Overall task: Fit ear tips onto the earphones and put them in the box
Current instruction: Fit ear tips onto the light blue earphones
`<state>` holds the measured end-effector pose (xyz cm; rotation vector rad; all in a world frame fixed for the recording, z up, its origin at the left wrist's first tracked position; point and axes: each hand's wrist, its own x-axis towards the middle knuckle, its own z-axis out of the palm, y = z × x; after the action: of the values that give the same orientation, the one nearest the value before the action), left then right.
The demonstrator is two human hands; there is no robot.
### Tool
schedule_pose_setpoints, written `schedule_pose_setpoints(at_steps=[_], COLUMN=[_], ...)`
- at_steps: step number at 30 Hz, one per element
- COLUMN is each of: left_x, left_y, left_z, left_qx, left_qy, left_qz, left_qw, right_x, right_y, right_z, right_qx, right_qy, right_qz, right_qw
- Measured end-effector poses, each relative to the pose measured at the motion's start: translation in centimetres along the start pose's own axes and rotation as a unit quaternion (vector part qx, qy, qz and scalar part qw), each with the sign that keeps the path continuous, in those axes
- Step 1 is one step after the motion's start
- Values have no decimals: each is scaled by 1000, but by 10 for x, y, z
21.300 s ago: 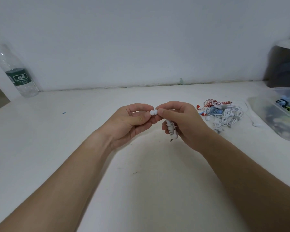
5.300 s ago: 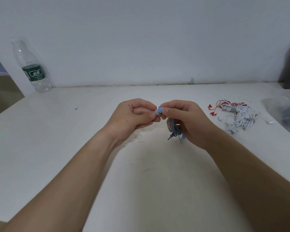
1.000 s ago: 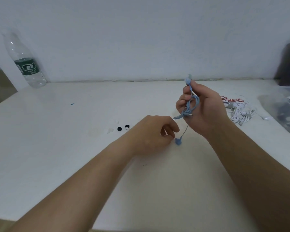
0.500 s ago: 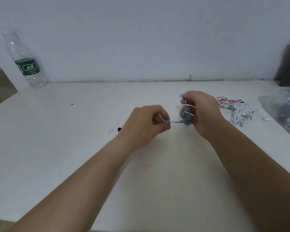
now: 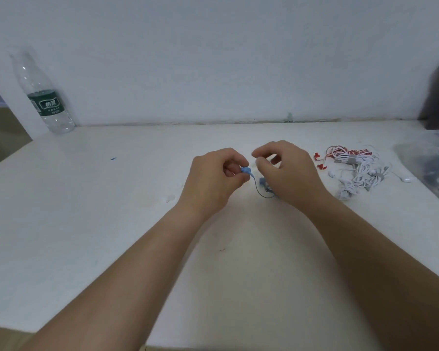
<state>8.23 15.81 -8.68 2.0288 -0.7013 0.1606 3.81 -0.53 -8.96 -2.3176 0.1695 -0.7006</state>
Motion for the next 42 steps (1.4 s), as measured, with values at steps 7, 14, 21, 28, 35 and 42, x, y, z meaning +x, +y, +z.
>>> schedule_pose_setpoints(at_steps=[7, 14, 21, 28, 35, 42], left_x=[2, 18, 8, 6, 7, 11], left_y=[0, -13, -9, -10, -10, -9], left_z=[-6, -33, -33, -33, -32, -27], left_qx=[-37, -14, 18, 73, 64, -117], left_qy=[18, 102, -35, -100, -65, 3], left_qz=[-3, -61, -207, -217, -184, -108], left_qw=[999, 993, 977, 968, 979, 987], right_x=[-6, -5, -5, -5, -7, -5], right_y=[-5, -2, -2, 0, -4, -3], right_z=[7, 13, 21, 21, 16, 8], right_qx=[149, 241, 204, 193, 218, 261], right_qy=[-109, -29, -12, -16, -47, -44], right_qz=[20, 78, 88, 88, 72, 59], right_qw=[983, 967, 975, 977, 972, 963])
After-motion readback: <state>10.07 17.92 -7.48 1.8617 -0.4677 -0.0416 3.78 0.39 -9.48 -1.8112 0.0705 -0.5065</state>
